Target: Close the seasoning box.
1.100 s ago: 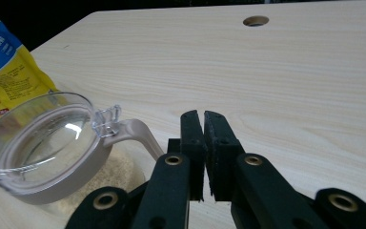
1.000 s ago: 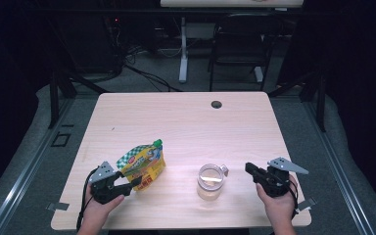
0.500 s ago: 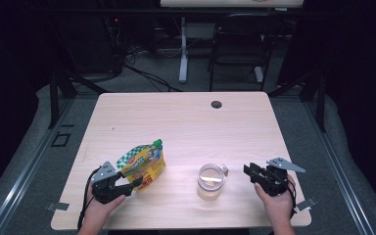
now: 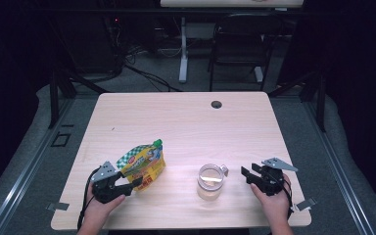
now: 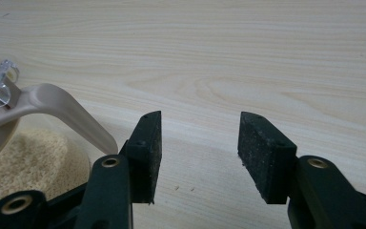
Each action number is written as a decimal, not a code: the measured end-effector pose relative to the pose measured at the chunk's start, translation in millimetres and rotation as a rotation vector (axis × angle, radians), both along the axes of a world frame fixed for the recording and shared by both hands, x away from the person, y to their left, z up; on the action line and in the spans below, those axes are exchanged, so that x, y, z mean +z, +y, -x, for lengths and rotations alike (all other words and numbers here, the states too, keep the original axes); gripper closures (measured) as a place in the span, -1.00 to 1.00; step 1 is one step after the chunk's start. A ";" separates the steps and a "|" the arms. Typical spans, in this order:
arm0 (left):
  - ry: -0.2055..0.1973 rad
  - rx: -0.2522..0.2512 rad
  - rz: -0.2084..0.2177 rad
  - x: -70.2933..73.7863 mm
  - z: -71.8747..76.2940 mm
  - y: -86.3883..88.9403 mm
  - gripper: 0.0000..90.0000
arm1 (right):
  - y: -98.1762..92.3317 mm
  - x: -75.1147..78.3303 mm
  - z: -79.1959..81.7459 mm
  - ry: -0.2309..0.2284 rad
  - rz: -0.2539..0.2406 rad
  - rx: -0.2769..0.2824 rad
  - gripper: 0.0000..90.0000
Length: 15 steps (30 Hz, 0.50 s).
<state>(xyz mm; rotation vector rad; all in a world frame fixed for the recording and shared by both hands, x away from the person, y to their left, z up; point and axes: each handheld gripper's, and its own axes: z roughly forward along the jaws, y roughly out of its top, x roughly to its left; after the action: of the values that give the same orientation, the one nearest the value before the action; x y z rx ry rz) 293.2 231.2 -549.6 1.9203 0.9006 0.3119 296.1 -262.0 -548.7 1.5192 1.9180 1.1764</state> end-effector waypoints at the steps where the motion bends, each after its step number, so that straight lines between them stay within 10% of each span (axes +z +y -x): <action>1: 0.005 -0.003 -0.005 0.5 0.0 0.5 0.04 | 0.0 0.1 0.0 -0.002 0.002 -0.002 0.11; 15: 0.014 0.006 0.004 -1.1 -1.3 2.3 0.02 | 3.9 -0.3 -1.0 -0.023 0.046 -0.007 0.10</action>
<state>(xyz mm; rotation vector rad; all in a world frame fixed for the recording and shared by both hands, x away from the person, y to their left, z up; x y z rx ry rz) 294.5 233.5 -550.6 1.9181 0.9161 0.3006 297.1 -258.1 -549.0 1.4809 1.9101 1.1344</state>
